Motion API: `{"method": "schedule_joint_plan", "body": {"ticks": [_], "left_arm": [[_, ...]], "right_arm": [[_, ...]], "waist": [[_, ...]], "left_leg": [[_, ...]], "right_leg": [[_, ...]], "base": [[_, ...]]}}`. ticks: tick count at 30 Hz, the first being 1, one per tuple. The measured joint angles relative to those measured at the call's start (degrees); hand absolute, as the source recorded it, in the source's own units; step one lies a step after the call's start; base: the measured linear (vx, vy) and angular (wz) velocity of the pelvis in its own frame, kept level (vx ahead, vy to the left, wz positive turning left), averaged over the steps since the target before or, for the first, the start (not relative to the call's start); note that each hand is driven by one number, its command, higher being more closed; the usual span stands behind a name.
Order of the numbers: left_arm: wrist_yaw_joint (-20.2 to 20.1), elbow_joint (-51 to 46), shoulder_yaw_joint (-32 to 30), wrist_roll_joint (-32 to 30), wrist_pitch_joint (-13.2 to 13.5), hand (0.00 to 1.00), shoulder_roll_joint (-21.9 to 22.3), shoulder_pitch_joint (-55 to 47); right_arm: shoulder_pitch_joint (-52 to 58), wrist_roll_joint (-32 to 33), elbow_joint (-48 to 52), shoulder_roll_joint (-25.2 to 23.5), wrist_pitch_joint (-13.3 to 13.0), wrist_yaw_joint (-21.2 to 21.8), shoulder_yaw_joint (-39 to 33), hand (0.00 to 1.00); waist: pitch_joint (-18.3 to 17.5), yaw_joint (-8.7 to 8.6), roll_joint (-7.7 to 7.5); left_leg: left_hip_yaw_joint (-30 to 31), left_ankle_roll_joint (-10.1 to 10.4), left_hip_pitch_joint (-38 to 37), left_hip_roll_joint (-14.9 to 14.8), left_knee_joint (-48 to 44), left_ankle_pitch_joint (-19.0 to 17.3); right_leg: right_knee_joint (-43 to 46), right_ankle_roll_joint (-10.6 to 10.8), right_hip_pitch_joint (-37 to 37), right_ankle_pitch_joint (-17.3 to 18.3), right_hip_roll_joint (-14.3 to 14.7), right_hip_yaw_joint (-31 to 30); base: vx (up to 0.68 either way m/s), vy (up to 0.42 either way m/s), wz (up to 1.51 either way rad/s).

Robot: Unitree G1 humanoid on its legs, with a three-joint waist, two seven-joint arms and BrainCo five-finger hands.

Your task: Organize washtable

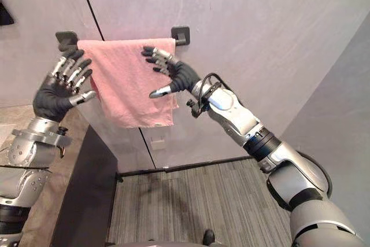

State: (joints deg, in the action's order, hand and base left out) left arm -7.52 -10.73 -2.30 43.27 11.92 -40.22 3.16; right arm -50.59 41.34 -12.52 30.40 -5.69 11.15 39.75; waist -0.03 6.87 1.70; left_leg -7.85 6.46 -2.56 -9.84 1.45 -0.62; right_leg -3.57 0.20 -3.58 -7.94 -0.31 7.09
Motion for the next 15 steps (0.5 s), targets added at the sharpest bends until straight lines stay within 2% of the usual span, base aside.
{"method": "schedule_joint_plan", "body": {"ticks": [2, 5, 10, 15], "left_arm": [[0.12, 0.49, 0.29, 0.14, -0.34, 0.00, 0.17, 0.05], [0.34, 5.16, 1.16, 0.12, -0.31, 0.00, 0.17, 1.45], [3.07, 16.64, 2.22, 0.11, -0.25, 0.00, 1.23, 10.28], [5.53, 22.20, 2.24, 0.12, -0.13, 0.00, 1.71, 17.05]], "right_arm": [[-0.01, 0.87, -1.56, 0.21, 0.17, 0.34, 1.90, 0.00], [0.01, 0.86, -3.42, 0.91, 1.83, 0.40, 4.24, 0.00], [-0.01, 1.05, -5.82, 1.43, 1.83, 0.20, 2.90, 0.00], [-0.38, 1.37, -7.27, 0.86, 1.82, -0.46, 0.59, 0.00]], "waist": [[0.00, 0.29, -0.05], [0.10, 0.07, -0.21], [2.06, 0.16, -2.04], [4.15, 0.25, -2.23]], "left_leg": [[0.20, 0.21, 0.35, -0.02, -0.06, 0.15], [1.02, 0.25, 0.97, -0.01, -0.59, 0.17], [2.21, 0.31, 3.29, 0.11, -1.67, 0.19], [2.80, 0.62, 6.01, 0.71, -1.56, 1.47]], "right_leg": [[-2.10, -0.12, 0.73, -1.08, 0.17, 0.05], [-2.11, -0.27, 0.75, -1.16, 0.11, 0.61], [-2.29, -0.75, 0.00, -1.53, -0.19, 1.24], [-2.11, -0.57, -2.92, -2.51, -0.78, 1.70]], "base": [[0.01, 0.004, 0.02], [0.01, 0.035, 0.10], [-0.02, 0.046, 0.10], [-0.01, 0.035, 0.07]]}}
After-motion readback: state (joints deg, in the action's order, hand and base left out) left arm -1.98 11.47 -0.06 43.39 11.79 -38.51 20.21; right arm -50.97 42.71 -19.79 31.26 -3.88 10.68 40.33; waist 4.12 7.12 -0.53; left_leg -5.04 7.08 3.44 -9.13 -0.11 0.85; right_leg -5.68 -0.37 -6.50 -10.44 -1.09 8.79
